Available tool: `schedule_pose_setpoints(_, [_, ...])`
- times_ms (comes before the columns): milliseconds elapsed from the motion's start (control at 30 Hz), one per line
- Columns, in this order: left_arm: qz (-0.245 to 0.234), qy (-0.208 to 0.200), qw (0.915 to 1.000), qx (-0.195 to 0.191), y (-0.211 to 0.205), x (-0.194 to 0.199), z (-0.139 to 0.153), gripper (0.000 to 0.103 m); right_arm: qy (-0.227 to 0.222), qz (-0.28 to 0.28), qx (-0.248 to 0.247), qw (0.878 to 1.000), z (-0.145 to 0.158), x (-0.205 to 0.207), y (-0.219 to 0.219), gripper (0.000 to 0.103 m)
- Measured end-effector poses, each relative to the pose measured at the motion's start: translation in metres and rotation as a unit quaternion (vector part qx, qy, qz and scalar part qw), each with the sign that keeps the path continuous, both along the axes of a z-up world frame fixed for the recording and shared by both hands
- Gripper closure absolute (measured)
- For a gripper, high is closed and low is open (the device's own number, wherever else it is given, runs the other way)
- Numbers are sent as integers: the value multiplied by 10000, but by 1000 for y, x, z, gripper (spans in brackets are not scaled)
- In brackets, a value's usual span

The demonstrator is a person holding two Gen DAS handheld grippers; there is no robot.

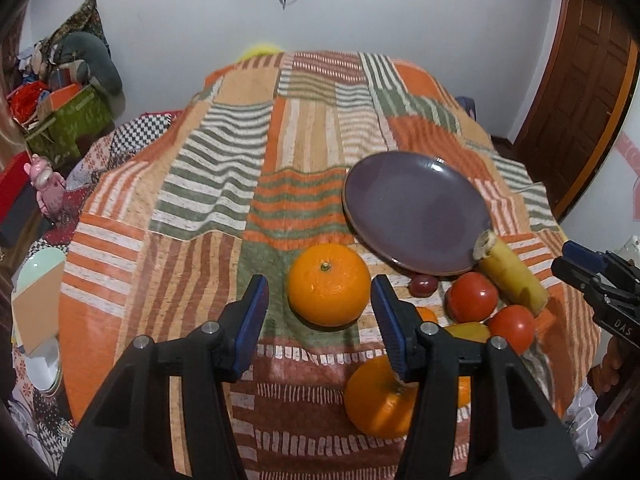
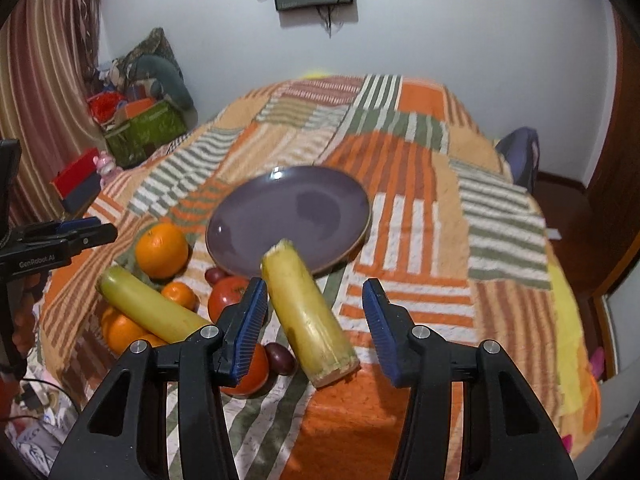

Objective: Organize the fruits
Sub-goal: 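Grasp the short yellow cylinder with the right tool while the left tool grasps the large orange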

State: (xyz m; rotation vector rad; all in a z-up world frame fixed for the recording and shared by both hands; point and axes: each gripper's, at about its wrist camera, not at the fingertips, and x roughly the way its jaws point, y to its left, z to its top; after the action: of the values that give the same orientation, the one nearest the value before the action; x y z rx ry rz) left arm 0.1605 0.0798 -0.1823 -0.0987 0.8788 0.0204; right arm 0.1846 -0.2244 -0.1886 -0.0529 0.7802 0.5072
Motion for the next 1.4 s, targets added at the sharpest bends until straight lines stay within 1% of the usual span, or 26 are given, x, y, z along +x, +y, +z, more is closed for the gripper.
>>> schedule_pose_setpoints(100, [35,146,9998,-93,1,10,-8,50,145,83,-31,9999,-8,7,5,57])
schedule_pose_setpoints(267, [32,374,9986,-385,4,25,-22,50,322,144,-14,9994,-16,15,9,57])
schedule_pose_setpoints(533, [-146,618,9973,-381,-8,42,-36,49,615,256,-59,9978,-29,24,15,57])
schedule_pose_setpoints(600, [-170,614,9975,-295,-11,45,-37,44,681,276,-39,9973,-32,26,16,57])
schedule_pose_setpoints(700, [-232,638,9974,-224,-12,48,-38,40,787,342,4,9963,-36,29,17,57])
schedule_pose_setpoints(767, [-266,673,9973,-138,-13,51,-40,39,812,386,10,9960,-38,31,19,55])
schedule_pose_setpoints(867, [-264,759,9965,-228,-9,55,-43,37,815,459,-6,9956,-40,33,22,55])
schedule_pose_setpoints(933, [-230,888,9949,-423,-4,61,-49,35,828,509,-22,9953,-41,35,24,55])
schedule_pose_setpoints(1000, [-216,933,9940,-525,-2,64,-52,34,842,537,-25,9950,-43,37,25,55])
schedule_pose_setpoints(1167, [-255,927,9944,-441,-6,70,-58,34,979,553,137,9936,-47,43,23,55])
schedule_pose_setpoints(1300, [-263,882,9948,-428,-5,69,-58,34,942,554,123,9939,-46,42,24,57])
schedule_pose_setpoints(1400, [-263,877,9948,-440,-5,68,-57,34,882,535,106,9946,-43,40,24,63])
